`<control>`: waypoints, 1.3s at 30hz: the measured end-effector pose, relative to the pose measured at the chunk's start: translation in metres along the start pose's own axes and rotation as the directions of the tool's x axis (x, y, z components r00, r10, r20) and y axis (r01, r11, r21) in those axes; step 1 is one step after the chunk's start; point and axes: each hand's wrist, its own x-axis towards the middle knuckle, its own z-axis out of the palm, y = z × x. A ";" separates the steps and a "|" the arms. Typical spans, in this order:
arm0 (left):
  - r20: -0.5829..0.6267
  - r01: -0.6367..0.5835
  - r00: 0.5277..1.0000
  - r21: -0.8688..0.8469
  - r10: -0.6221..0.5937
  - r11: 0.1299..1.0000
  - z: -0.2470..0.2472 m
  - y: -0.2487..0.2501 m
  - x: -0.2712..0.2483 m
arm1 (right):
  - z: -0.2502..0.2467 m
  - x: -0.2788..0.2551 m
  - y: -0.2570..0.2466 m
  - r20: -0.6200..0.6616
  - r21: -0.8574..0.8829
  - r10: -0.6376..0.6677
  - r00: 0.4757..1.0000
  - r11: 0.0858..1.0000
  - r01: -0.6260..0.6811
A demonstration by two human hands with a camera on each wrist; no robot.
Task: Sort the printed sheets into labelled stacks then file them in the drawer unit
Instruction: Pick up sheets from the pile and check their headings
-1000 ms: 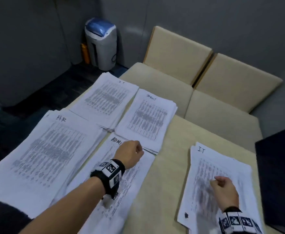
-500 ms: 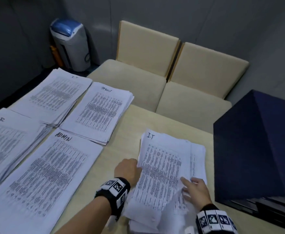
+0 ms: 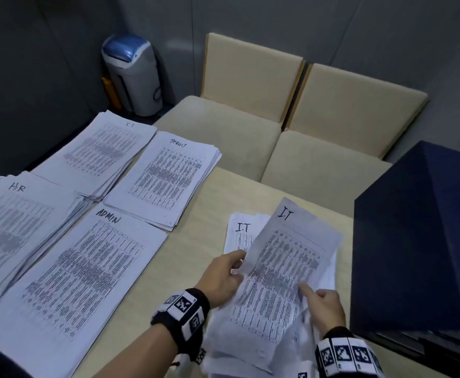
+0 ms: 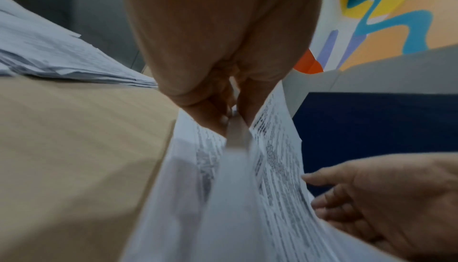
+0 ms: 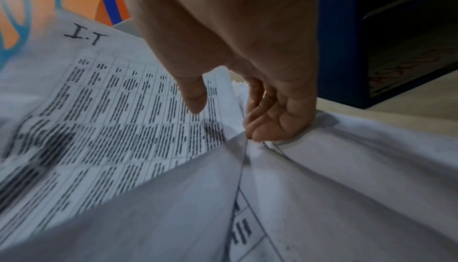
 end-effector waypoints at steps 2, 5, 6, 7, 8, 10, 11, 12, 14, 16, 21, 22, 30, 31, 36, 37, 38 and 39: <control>-0.032 0.006 0.999 -0.074 -0.008 0.997 0.001 0.004 0.005 | -0.003 -0.003 0.001 -0.008 -0.014 0.015 1.000 1.000 -0.015; -0.056 0.076 0.995 -0.073 -0.080 0.994 -0.007 0.003 0.011 | -0.006 -0.010 -0.001 0.005 0.000 0.002 1.000 1.000 -0.002; -0.069 0.121 0.990 -0.007 -0.121 0.993 -0.010 -0.001 0.013 | -0.007 -0.008 0.004 0.017 0.012 -0.007 1.000 1.000 0.007; -0.077 0.178 0.982 0.101 -0.171 0.979 -0.013 -0.006 0.013 | -0.009 -0.008 0.006 0.031 0.012 -0.020 0.999 1.000 0.020; -0.083 0.235 0.972 0.232 -0.221 0.944 -0.015 -0.013 0.013 | -0.011 -0.008 0.009 0.047 0.003 -0.028 0.998 1.000 0.028; -0.102 0.317 0.947 0.437 -0.304 0.842 -0.015 -0.024 0.011 | -0.013 -0.008 0.015 0.069 -0.001 -0.042 0.997 0.999 0.043; -0.110 0.337 0.940 0.460 -0.324 0.822 -0.013 -0.027 0.010 | -0.013 -0.009 0.015 0.071 0.007 -0.050 0.996 0.999 0.050; -0.121 0.340 0.939 0.454 -0.321 0.824 -0.011 -0.028 0.010 | -0.013 -0.009 0.016 0.066 0.013 -0.061 0.996 0.998 0.060; -0.155 0.322 0.947 0.447 -0.282 0.835 -0.006 -0.027 0.011 | -0.012 -0.006 0.015 0.061 0.035 -0.083 0.995 0.996 0.081; -0.205 0.289 0.955 0.501 -0.212 0.816 0.000 -0.023 0.011 | -0.012 -0.006 0.009 0.050 0.063 -0.099 0.994 0.993 0.096; -0.282 0.238 0.959 0.767 -0.021 0.595 0.007 0.000 0.007 | -0.014 0.000 -0.007 0.017 0.038 -0.159 0.987 0.987 0.159; -0.266 0.220 0.964 0.805 0.004 0.552 0.009 0.003 0.006 | -0.013 -0.001 -0.011 0.026 0.028 -0.161 0.987 0.987 0.160; -0.385 0.298 0.918 0.504 -0.098 0.811 -0.002 -0.004 0.015 | -0.011 0.008 -0.017 0.198 -0.019 -0.070 0.978 0.997 0.075; -0.397 0.332 0.903 0.404 -0.164 0.852 -0.006 -0.012 0.020 | -0.015 0.004 -0.017 0.216 0.015 -0.060 0.975 0.998 0.058; -0.257 0.362 0.926 0.391 -0.278 0.846 -0.014 -0.026 0.033 | -0.029 -0.001 0.008 0.192 -0.016 0.009 0.981 1.000 -0.006; -0.243 0.347 0.934 0.450 -0.261 0.823 -0.014 -0.025 0.034 | -0.030 -0.003 0.012 0.152 -0.022 0.036 0.988 0.999 -0.033; -0.226 0.325 0.944 0.517 -0.239 0.792 -0.013 -0.024 0.036 | -0.032 -0.005 0.015 0.118 -0.014 0.047 0.992 0.999 -0.046; -0.206 0.304 0.952 0.592 -0.225 0.746 -0.014 -0.022 0.037 | -0.033 -0.004 0.018 0.098 0.015 0.057 0.994 0.998 -0.059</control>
